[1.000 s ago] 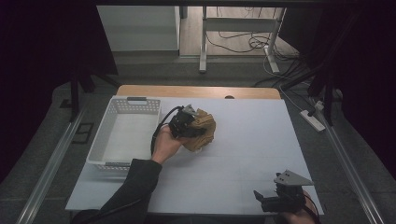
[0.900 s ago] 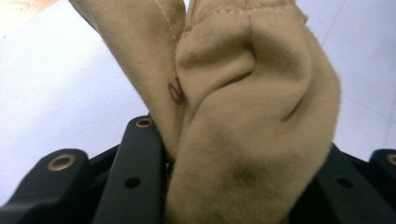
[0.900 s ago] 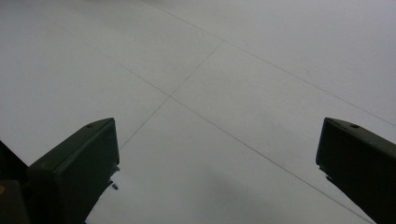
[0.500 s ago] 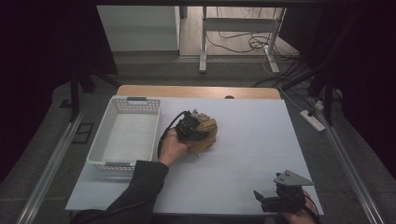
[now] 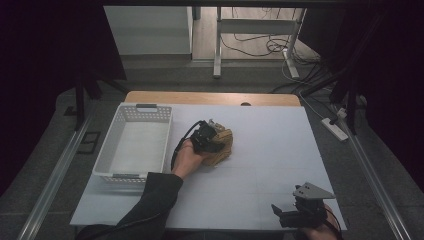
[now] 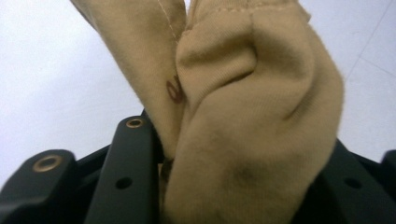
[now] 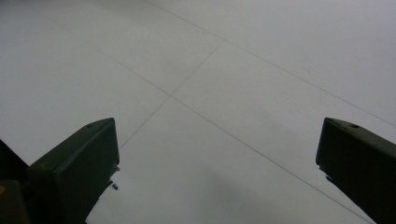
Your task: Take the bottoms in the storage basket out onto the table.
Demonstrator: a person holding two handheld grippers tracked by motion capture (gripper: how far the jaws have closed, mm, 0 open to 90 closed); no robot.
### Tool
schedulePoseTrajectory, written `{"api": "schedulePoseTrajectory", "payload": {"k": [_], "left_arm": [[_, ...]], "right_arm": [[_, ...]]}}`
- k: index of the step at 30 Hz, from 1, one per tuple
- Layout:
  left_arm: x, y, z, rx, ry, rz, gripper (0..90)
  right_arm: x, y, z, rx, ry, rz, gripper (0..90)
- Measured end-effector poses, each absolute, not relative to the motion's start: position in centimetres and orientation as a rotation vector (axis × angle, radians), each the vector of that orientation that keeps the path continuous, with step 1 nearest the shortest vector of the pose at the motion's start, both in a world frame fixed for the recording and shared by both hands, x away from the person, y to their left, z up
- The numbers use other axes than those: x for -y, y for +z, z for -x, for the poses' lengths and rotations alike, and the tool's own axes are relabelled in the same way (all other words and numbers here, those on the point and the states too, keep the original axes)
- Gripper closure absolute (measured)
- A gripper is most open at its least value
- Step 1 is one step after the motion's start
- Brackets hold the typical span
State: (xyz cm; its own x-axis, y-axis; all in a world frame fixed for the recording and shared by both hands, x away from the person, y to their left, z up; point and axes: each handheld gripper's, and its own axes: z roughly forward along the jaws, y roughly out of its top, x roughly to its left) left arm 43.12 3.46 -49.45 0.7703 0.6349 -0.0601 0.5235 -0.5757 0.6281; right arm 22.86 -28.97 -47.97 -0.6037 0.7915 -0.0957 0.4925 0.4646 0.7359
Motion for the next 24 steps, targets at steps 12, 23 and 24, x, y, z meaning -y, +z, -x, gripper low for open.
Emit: {"api": "schedulePoseTrajectory", "payload": {"k": [12,23,24], "left_arm": [[-3.7,-50.5,-43.9,-0.942,0.207,-2.307,56.3],[-3.9,-50.3,-44.3,-0.977,0.162,-2.281,42.1],[-3.9,-50.2,-44.4,-0.98,0.16,-2.28,40.7]], "right_arm": [[28.9,-48.0,-22.9,-2.295,0.946,-1.069,0.0],[29.0,-48.0,-22.9,-2.294,0.947,-1.071,0.0],[29.0,-48.0,-22.9,-2.293,0.948,-1.071,0.0]]}}
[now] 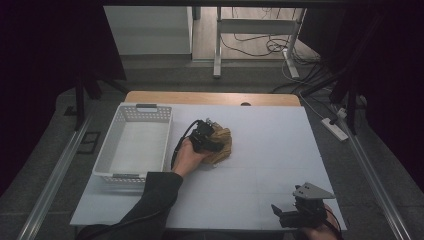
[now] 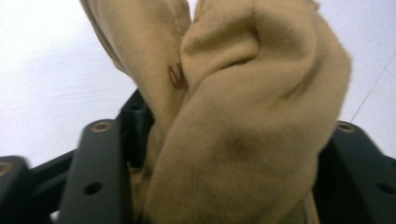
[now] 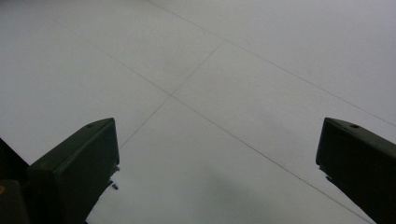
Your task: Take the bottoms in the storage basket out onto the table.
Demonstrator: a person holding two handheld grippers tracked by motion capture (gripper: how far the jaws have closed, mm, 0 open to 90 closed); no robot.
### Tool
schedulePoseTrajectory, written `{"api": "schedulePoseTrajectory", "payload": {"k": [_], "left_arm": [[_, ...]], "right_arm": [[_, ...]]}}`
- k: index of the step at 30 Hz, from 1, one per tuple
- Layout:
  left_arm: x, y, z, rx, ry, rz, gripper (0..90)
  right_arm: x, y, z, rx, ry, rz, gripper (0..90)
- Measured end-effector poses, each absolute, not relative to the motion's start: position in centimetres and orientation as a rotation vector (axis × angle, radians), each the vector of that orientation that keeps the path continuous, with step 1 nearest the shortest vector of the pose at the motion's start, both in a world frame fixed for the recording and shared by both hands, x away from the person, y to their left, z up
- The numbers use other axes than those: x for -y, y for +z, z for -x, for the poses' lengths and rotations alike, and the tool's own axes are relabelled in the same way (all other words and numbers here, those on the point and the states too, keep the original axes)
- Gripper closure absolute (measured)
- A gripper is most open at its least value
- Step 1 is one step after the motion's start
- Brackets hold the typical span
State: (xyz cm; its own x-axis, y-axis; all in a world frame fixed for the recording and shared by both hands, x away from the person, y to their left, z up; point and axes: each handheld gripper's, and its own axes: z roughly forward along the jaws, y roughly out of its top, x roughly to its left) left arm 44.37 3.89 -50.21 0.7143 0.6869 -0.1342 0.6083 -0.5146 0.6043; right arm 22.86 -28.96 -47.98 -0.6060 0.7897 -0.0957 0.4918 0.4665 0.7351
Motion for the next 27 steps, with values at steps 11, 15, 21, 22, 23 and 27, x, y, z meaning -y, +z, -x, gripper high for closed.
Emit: {"api": "schedulePoseTrajectory", "payload": {"k": [11,15,21,22,23,27], "left_arm": [[-4.2,-49.7,-44.6,-0.995,0.157,-2.256,18.7],[-4.2,-49.4,-44.6,-1.0,0.146,-2.259,15.3],[-4.2,-48.7,-44.6,-0.991,0.174,-2.285,7.7],[-4.3,-48.6,-44.6,-0.993,0.186,-2.282,6.9],[-4.3,-48.4,-44.6,-0.993,0.194,-2.283,5.8],[-4.8,-47.8,-44.6,-0.985,0.204,-2.276,4.9]], "right_arm": [[29.0,-48.0,-22.9,-2.294,0.947,-1.07,0.0],[29.0,-48.0,-22.9,-2.294,0.948,-1.07,0.0],[29.0,-48.0,-22.9,-2.295,0.948,-1.069,0.0],[29.0,-48.0,-22.9,-2.295,0.948,-1.069,0.0],[29.0,-48.0,-22.9,-2.295,0.948,-1.07,0.0],[29.0,-48.0,-22.9,-2.296,0.95,-1.068,0.0]]}}
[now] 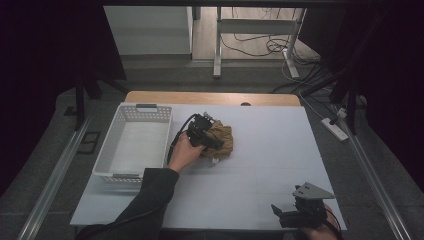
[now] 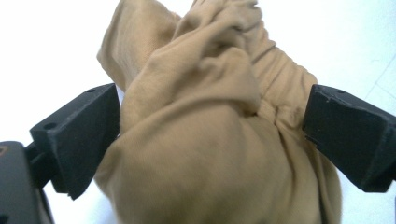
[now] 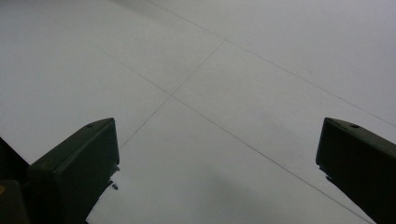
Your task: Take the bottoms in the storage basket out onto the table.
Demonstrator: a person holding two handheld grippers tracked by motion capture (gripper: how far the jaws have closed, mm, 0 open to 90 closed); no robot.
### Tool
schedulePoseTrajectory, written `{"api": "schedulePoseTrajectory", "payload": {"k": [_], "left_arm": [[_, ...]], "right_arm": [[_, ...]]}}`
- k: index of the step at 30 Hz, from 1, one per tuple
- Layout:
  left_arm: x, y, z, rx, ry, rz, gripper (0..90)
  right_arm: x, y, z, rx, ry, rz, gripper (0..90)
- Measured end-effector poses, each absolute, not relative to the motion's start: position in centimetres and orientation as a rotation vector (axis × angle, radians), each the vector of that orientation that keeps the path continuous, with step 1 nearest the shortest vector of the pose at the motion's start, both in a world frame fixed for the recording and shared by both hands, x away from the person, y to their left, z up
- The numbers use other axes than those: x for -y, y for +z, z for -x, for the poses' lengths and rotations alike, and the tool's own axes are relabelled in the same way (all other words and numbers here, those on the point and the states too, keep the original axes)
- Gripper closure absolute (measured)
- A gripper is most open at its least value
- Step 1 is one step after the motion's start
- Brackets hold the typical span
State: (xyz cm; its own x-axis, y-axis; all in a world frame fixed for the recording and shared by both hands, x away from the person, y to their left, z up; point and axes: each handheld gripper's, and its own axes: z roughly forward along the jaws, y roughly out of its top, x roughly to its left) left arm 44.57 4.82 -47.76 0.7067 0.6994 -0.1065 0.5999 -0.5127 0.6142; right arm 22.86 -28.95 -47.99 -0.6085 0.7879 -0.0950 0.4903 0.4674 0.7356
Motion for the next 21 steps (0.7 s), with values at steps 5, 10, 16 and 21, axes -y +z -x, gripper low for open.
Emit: {"api": "schedulePoseTrajectory", "payload": {"k": [5,10,16,21], "left_arm": [[-5.1,-47.1,-44.3,-0.95,0.222,-2.284,3.3],[-5.3,-46.6,-44.0,-0.924,0.203,-2.276,1.8],[-5.5,-45.9,-43.6,-0.903,0.19,-2.274,0.0],[-5.8,-45.7,-43.2,-0.877,0.179,-2.262,0.0]], "right_arm": [[28.9,-48.0,-22.9,-2.297,0.949,-1.068,0.0],[28.9,-48.0,-22.9,-2.298,0.949,-1.067,0.0],[28.9,-48.0,-22.9,-2.299,0.948,-1.066,0.0],[28.9,-48.0,-22.9,-2.299,0.948,-1.066,0.0]]}}
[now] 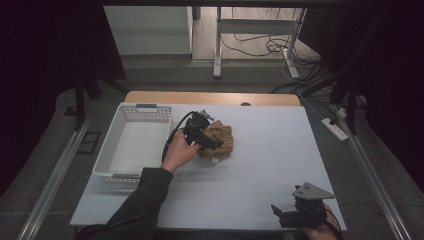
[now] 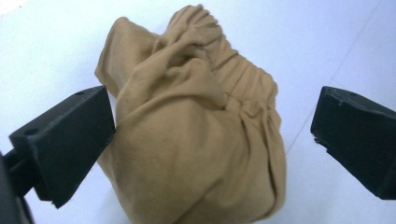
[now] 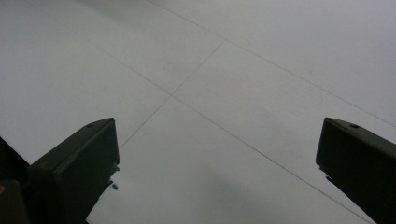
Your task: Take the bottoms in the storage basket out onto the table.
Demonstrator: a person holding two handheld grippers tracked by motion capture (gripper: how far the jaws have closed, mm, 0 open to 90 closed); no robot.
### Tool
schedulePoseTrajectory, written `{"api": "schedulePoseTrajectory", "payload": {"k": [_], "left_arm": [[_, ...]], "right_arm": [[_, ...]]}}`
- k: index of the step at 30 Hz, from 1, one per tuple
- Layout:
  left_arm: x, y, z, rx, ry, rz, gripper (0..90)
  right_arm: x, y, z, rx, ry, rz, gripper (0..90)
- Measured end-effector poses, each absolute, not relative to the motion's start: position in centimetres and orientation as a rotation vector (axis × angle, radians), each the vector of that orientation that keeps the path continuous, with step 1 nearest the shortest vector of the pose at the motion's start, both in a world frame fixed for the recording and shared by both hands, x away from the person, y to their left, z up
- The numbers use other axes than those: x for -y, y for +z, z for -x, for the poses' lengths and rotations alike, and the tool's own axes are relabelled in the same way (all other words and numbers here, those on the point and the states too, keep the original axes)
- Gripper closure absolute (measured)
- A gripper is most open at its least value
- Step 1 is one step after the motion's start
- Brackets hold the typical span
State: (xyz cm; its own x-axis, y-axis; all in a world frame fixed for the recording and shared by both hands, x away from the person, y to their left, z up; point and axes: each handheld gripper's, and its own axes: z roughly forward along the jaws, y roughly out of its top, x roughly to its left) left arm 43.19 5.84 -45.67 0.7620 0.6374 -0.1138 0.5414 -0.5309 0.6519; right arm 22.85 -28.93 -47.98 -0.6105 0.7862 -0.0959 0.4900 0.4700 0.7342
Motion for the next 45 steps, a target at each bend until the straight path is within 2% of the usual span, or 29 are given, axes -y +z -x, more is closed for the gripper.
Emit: {"api": "schedulePoseTrajectory", "payload": {"k": [10,45], "left_arm": [[-7.3,-45.4,-42.5,-0.837,0.144,-2.229,0.0],[-9.5,-45.0,-40.3,-0.788,0.147,-2.184,0.0]], "right_arm": [[28.9,-48.0,-22.9,-2.295,0.944,-1.07,0.0],[29.1,-47.9,-22.9,-2.286,0.961,-1.086,0.0]]}}
